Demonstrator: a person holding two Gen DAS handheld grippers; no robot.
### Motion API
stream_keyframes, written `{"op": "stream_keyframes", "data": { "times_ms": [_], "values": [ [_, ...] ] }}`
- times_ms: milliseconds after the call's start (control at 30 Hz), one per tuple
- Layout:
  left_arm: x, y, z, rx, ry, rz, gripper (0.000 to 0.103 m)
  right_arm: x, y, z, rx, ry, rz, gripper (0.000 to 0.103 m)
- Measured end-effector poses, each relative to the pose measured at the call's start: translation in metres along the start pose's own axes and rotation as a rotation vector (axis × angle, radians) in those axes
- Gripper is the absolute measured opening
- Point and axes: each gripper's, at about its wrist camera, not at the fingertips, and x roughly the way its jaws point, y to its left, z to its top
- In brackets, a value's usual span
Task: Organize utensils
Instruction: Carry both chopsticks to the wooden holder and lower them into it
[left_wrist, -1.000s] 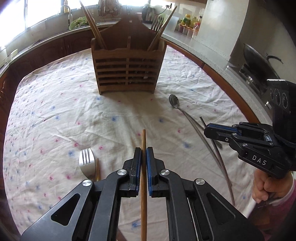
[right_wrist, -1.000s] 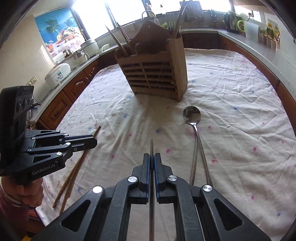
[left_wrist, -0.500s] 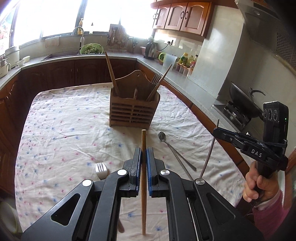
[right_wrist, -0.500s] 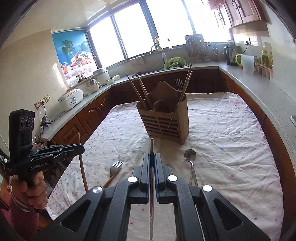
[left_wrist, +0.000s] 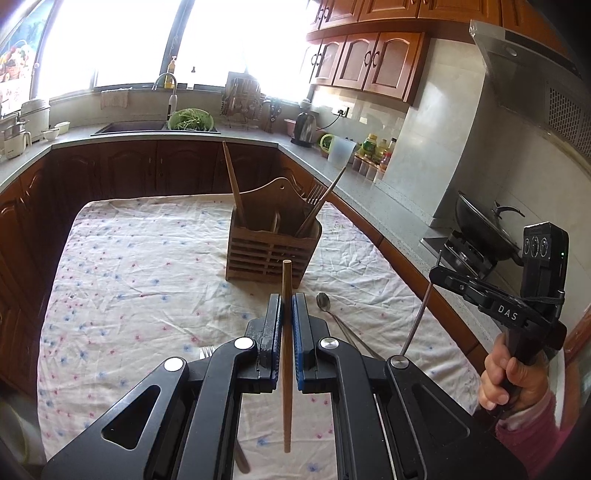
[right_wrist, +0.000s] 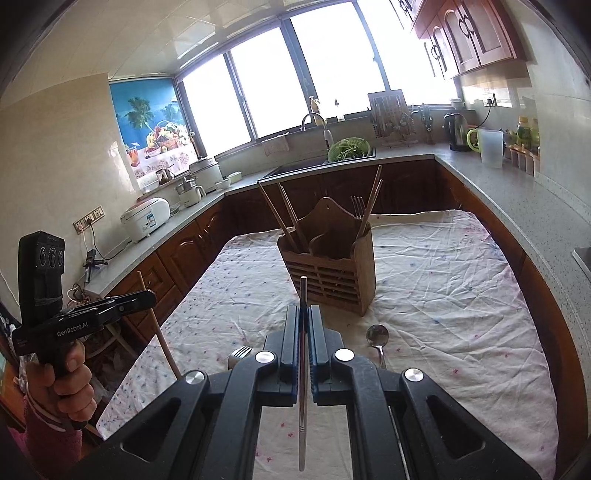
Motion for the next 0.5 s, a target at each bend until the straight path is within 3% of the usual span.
{"op": "stream_keyframes", "data": {
  "times_ms": [500],
  "values": [
    [0.003,0.009,0.036,-0.012,-0.109,0.043,0.005,0.003,-0.012,0.026,0.027,-0.083,-0.026,0.004]
  ]
}}
